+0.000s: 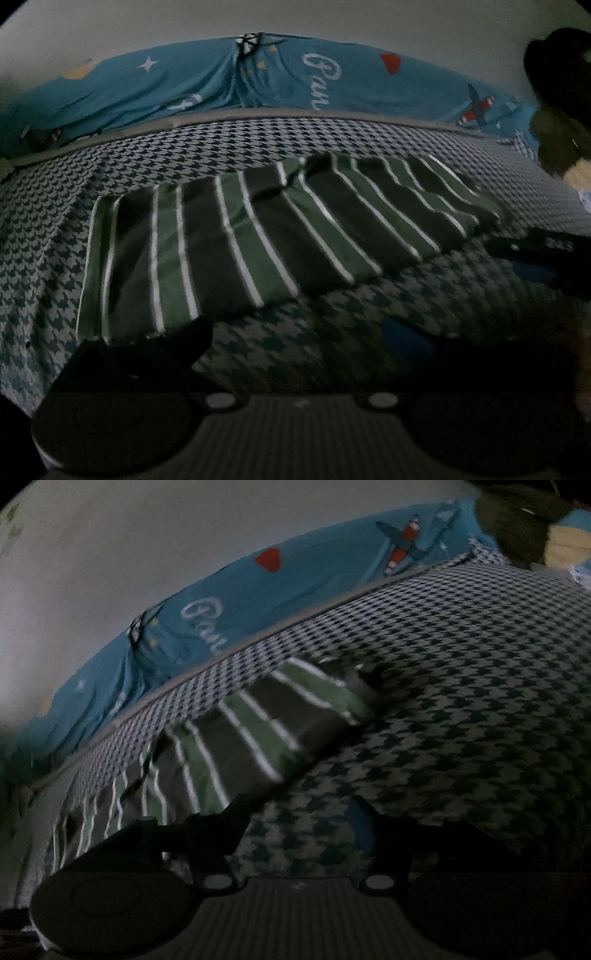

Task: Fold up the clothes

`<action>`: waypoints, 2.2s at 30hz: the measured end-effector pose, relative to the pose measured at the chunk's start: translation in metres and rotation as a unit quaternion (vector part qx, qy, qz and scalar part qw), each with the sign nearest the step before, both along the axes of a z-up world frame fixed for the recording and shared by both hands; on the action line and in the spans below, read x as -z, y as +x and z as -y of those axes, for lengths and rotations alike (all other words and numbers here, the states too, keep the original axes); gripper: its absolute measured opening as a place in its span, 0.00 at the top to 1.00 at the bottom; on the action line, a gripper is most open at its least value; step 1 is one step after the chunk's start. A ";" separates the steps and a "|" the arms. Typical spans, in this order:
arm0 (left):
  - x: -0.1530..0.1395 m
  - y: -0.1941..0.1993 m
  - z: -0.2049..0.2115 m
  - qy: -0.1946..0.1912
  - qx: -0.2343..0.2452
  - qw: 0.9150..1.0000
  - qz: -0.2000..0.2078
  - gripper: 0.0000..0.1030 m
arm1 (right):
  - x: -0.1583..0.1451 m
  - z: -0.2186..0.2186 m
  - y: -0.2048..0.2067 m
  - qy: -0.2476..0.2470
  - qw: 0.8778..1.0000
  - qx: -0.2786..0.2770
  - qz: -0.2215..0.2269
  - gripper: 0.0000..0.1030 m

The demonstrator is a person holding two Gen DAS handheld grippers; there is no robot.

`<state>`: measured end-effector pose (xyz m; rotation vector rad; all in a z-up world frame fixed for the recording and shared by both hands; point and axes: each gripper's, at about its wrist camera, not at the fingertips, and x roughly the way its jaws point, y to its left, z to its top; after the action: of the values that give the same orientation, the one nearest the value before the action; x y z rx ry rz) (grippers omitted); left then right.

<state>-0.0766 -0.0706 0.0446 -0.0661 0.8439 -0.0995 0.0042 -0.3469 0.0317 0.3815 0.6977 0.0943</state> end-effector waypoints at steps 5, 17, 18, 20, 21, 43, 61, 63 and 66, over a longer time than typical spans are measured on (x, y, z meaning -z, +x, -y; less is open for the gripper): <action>0.006 0.014 -0.015 0.010 -0.011 1.000 0.005 0.00 | -0.008 0.012 0.017 0.018 0.999 0.021 0.016 0.42; 0.015 0.045 -0.058 -0.029 -0.076 0.997 -0.004 0.00 | -0.014 0.040 0.094 0.027 0.999 0.026 0.007 0.34; 0.015 0.046 -0.060 -0.032 -0.079 0.996 -0.003 0.00 | -0.013 0.043 0.100 0.026 0.999 0.027 0.005 0.34; 0.018 0.047 -0.065 -0.043 -0.087 0.995 -0.005 0.00 | -0.010 0.049 0.113 0.026 0.999 0.030 -0.001 0.34; 0.020 0.047 -0.067 -0.048 -0.090 0.995 -0.007 0.00 | -0.009 0.051 0.118 0.025 0.999 0.031 -0.005 0.34; 0.029 0.048 -0.066 -0.058 -0.098 0.993 -0.019 0.00 | 0.018 0.041 0.166 -0.032 0.999 -0.024 -0.033 0.52; 0.031 0.042 -0.073 -0.051 -0.104 0.993 0.000 0.00 | -0.007 0.007 0.138 -0.073 0.995 -0.054 0.032 0.86; 0.026 0.042 -0.075 -0.051 -0.104 0.993 0.006 0.00 | -0.015 -0.002 0.131 -0.081 0.993 -0.065 0.050 0.86; 0.017 0.042 -0.078 -0.048 -0.102 0.993 0.015 0.00 | -0.025 -0.017 0.122 -0.085 0.991 -0.081 0.069 0.86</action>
<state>-0.0347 0.0076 0.0274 -0.2404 0.7967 0.0515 0.1257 -0.3296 0.0571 0.1530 0.5947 0.2124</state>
